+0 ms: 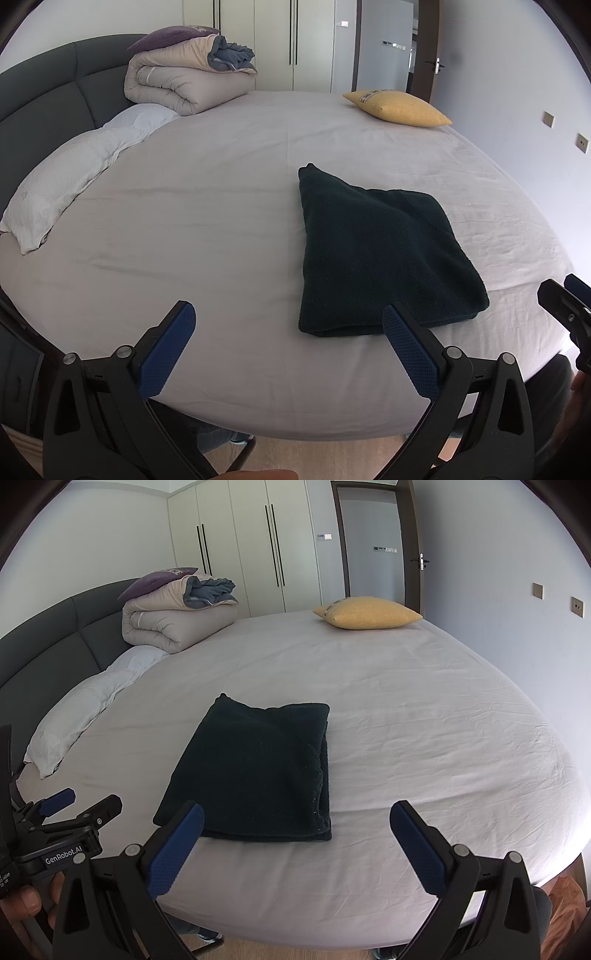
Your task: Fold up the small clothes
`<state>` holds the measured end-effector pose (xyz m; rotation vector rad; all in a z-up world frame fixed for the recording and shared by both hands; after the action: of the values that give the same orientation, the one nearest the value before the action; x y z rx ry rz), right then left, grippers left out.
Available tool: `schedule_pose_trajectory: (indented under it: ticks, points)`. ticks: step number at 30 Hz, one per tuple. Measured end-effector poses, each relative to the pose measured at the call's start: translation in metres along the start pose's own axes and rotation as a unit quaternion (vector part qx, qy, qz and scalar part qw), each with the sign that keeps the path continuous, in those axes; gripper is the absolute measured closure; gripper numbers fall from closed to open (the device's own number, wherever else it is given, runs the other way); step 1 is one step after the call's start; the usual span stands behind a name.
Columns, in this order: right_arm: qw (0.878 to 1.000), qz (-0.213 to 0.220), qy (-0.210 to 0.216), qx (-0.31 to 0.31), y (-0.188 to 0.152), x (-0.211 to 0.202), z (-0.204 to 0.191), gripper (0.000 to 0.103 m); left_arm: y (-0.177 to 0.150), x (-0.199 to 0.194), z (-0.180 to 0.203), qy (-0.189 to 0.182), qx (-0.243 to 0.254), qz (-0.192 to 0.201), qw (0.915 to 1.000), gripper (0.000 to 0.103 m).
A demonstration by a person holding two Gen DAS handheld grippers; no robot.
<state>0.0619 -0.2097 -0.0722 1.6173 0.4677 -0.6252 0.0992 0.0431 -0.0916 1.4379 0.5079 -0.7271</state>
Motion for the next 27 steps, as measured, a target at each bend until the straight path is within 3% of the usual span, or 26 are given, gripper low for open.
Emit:
schedule_pose_trajectory:
  ticks: [27]
  points:
    - [1.000, -0.002, 0.001, -0.001, -0.0014, 0.0018, -0.0007, 0.000, -0.0024, -0.0009, 0.0029, -0.001, -0.002, -0.001, 1.0000, 0.000]
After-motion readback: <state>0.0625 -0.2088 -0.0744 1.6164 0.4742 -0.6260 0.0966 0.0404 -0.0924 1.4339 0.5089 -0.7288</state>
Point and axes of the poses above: each gripper's, at about its wrist camera, not at the fingertips, and x roughly the way its jaws point, z to its right, y to its top, the point moved 3 cm from there along x, roughly the way its jaws point, and after that the axes turned 7 degrees about -y, right-handed, at the moved point
